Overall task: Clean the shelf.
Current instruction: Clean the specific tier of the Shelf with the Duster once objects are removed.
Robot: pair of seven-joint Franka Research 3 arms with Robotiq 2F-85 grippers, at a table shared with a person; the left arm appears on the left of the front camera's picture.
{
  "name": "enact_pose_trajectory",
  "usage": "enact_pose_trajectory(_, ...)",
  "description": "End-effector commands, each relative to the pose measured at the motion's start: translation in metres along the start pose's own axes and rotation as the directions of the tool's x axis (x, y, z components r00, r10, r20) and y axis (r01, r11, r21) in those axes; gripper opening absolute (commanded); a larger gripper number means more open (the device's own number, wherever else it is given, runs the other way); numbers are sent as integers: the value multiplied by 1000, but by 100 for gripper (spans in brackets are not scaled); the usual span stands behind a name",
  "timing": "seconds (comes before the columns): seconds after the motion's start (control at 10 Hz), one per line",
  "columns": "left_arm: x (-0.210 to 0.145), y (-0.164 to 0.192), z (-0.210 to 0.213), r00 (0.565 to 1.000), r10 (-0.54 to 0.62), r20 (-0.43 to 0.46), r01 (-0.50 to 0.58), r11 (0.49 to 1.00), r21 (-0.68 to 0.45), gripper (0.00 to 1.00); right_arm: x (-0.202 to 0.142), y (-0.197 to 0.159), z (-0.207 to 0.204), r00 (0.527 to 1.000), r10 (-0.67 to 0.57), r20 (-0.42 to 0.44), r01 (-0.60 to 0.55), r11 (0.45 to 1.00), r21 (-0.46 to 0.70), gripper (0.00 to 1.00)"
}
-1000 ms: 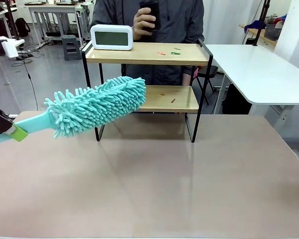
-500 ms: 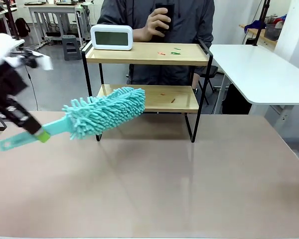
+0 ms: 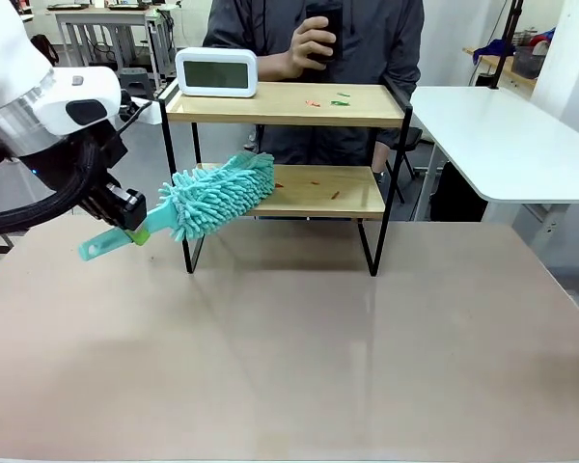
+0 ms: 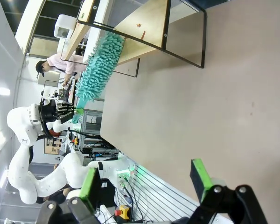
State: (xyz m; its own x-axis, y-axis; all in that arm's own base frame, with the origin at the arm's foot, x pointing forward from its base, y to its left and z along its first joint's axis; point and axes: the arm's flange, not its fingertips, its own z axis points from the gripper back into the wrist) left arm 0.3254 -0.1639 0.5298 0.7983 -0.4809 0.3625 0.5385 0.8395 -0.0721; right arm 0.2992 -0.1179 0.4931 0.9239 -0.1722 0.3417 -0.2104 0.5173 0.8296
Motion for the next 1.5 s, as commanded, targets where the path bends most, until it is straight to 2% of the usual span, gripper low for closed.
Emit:
enact_pose_trajectory(0.0, -3, 1, 7, 1000, -3, -21, 3, 1000, 13, 12, 1, 0, -2, 1000, 26, 15, -26, 999, 19, 100)
enact_pose_trajectory(0.2, 1, 6, 4, 1000, 27, -13, -27, 1000, 12, 12, 1, 0, -2, 1000, 26, 15, -26, 999, 19, 100)
enact_pose_trajectory(0.5, 11, 10, 11, 990, 115, 82, -118, 993, 23, 12, 1, 0, -2, 1000, 26, 15, -26, 999, 19, 100)
enact_pose_trajectory(0.6, 13, 10, 12, 990, 114, 87, -116, 993, 17, 12, 1, 0, -2, 1000, 26, 15, -26, 999, 19, 100)
enact_pose_trajectory(0.9, 31, 11, -10, 992, 118, 36, -118, 993, 15, 12, 1, 0, -2, 1000, 26, 15, -26, 999, 19, 100)
enact_pose_trajectory(1.0, 41, 12, -21, 989, 142, 33, -143, 989, 37, 12, 1, 0, -2, 1000, 26, 15, -26, 999, 19, 100)
enact_pose_trajectory(1.4, 70, -7, -50, 993, 115, 36, -116, 993, 6, 12, 1, 0, -2, 1000, 26, 15, -26, 999, 19, 100)
